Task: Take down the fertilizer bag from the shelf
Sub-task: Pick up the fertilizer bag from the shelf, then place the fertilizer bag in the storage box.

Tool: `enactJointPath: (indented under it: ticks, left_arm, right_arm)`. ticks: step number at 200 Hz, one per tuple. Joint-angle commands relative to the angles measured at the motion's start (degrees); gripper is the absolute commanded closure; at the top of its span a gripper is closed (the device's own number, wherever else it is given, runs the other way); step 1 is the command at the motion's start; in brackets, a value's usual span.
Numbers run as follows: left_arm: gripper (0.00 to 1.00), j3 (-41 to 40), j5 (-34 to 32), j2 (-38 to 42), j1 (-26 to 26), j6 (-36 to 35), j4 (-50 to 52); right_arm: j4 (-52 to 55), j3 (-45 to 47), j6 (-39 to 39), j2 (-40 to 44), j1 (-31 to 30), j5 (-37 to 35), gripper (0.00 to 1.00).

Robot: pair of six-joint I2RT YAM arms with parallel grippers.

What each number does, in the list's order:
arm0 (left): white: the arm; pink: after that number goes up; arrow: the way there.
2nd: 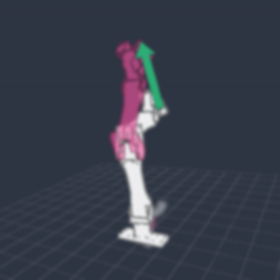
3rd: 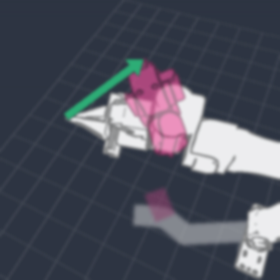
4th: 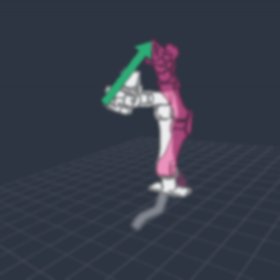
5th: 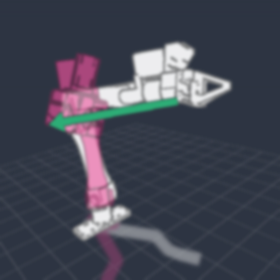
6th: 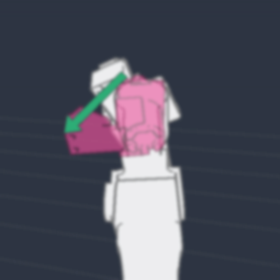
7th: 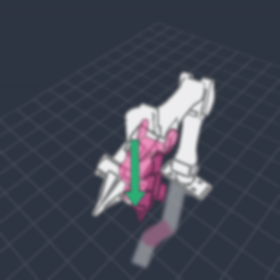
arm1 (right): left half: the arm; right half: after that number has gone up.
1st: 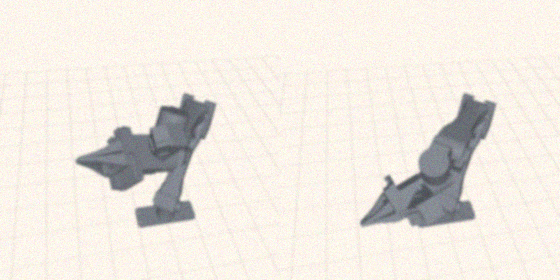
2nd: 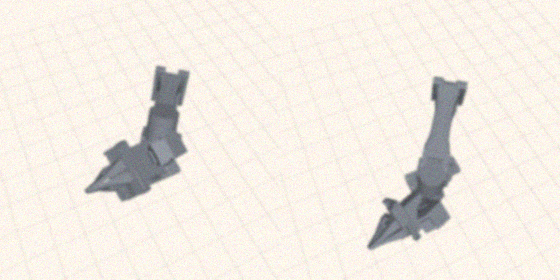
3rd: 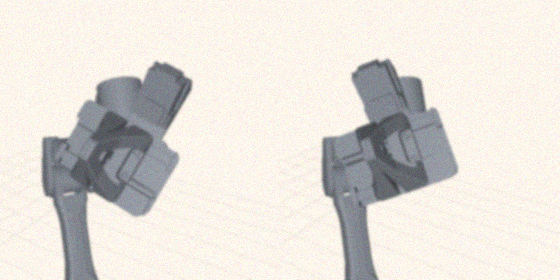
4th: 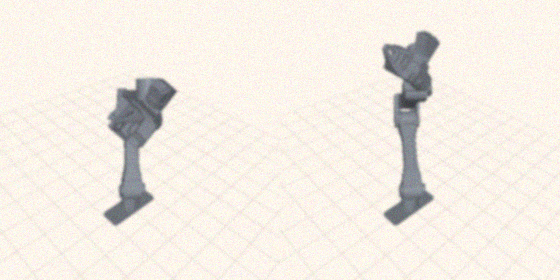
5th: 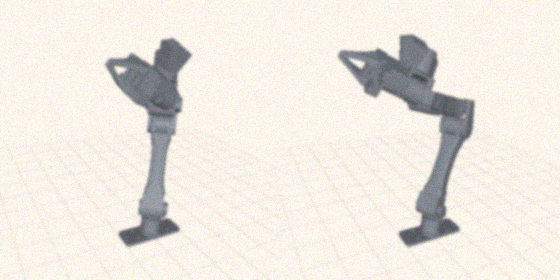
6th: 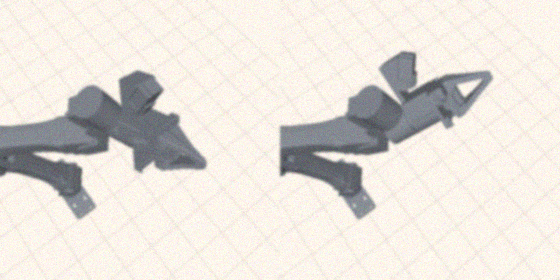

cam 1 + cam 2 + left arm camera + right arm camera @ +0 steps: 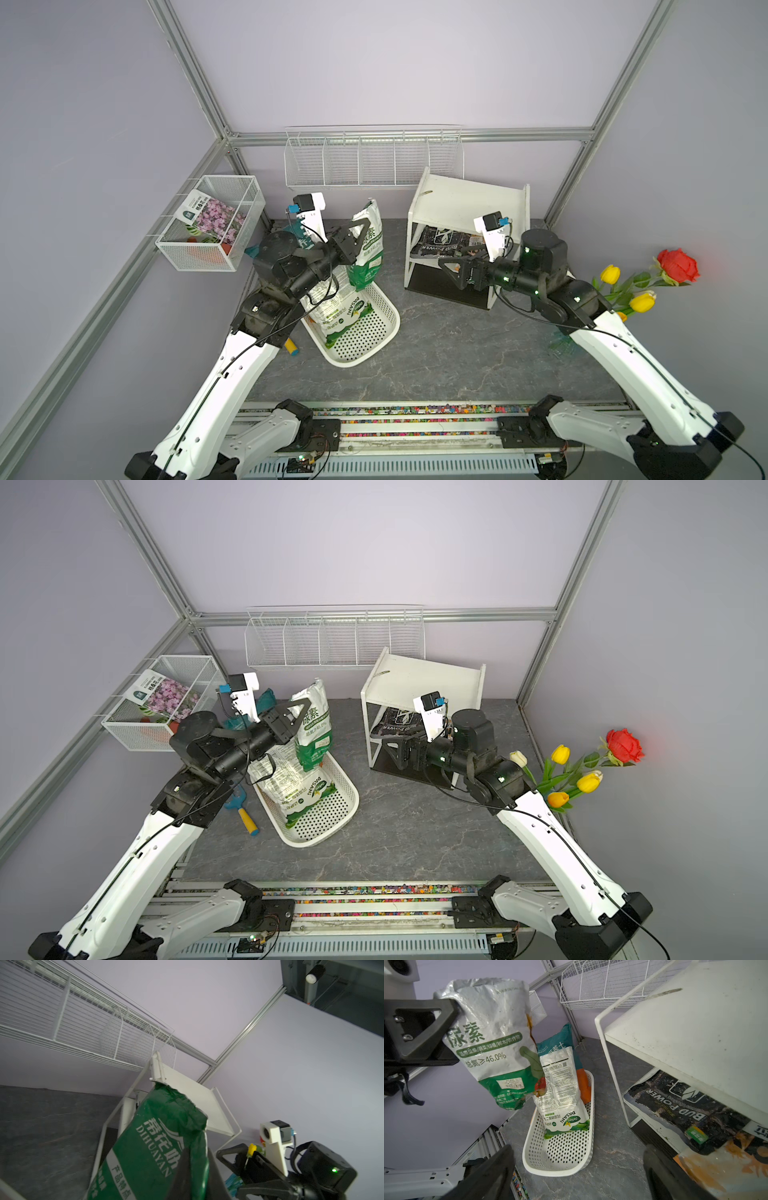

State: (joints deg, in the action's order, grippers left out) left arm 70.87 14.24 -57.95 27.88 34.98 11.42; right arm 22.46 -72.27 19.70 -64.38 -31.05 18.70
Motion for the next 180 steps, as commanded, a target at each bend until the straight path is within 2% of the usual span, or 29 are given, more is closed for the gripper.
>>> enactJointPath:
  ticks: [1,35,69,119,131,157,180]
  left_arm:
    - [1.0,-1.77,-3.4,1.83,0.14,-9.06,-3.8]
    - [1.0,-11.72,-2.59,1.26,0.16,-7.39,-11.47]
    - [1.0,-22.2,-7.0,1.66,0.16,-3.33,-21.55]
    - [1.0,-27.83,-14.04,-0.05,0.07,-5.95,-25.16]
    - [1.0,-30.26,-13.13,-0.98,0.16,-6.43,-28.97]
    - [1.0,-32.11,-9.39,-3.56,0.12,-3.99,-33.41]
    - [1.0,-32.59,-7.17,-5.77,0.07,-3.96,-35.9]
  right_arm:
    - [-1.42,1.75,0.68,0.89,0.28,1.62,0.01]
    - [-1.19,2.1,1.03,1.15,0.19,1.79,0.03]
    - [-0.7,2.9,1.26,2.24,0.15,2.33,0.05]
    - [2.58,2.2,-1.79,1.62,-0.1,0.11,0.08]
    - [6.43,0.12,-4.93,0.38,-1.37,-2.82,0.11]
    - [12.53,-2.75,-11.71,-1.54,-5.52,-15.11,0.17]
    - [17.15,-5.41,-15.61,-4.06,-7.12,-18.71,0.21]
